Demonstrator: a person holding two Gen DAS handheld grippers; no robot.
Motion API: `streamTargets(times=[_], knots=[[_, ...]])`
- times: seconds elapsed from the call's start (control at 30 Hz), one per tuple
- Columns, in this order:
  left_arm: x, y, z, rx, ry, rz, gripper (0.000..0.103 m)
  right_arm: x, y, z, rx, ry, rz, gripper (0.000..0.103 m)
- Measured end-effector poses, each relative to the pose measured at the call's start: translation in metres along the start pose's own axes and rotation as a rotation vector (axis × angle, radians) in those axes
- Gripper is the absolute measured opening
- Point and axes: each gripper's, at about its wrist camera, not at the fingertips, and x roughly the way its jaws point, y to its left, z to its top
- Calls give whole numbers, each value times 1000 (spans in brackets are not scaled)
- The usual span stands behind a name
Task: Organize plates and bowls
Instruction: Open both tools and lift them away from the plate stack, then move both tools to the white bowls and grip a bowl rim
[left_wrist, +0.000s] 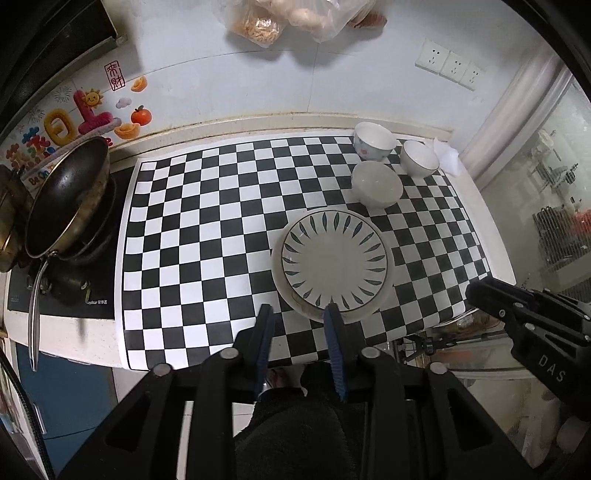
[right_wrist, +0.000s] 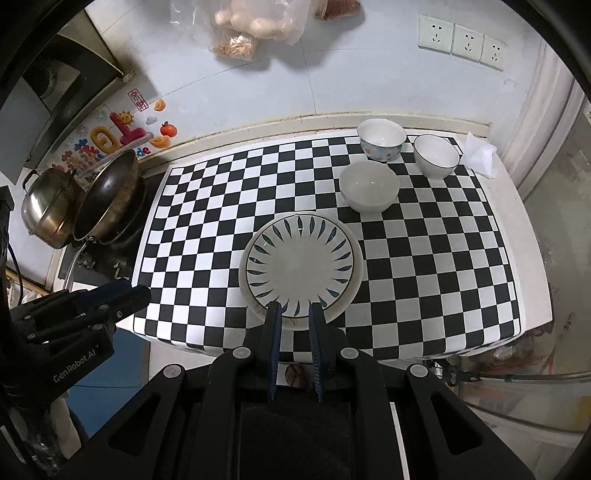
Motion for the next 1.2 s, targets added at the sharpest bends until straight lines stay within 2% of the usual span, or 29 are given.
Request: streamTargets(times=[0.07,0.27,0.47,0.6,0.7,0.87,1.03,1.2], knots=[[1,2,0,-12,0,-10,33,-1,0,-2,7,-1,-2,31],[16,1,12,-51,20,-28,33,3,-11,5,31,-3,12,33],[55,-8,51,-93,43,-42,33,22,-51,33,76,-19,15,37],[100,-19,95,-141,80,-55,33,59,-101,70,140,-10,23,37],[141,-31,131,-178,118,-64,33,106,-147,106,186,29,51,37],[221,-57,183,-203,225,-87,33,191,-206,159,217,125,86,37],[298,-76,211,-210,344,-85,33,264,-236,193,207,229,137,37],[347,-82,220,-239,417,-89,31,315,-244,208,183,318,174,37]])
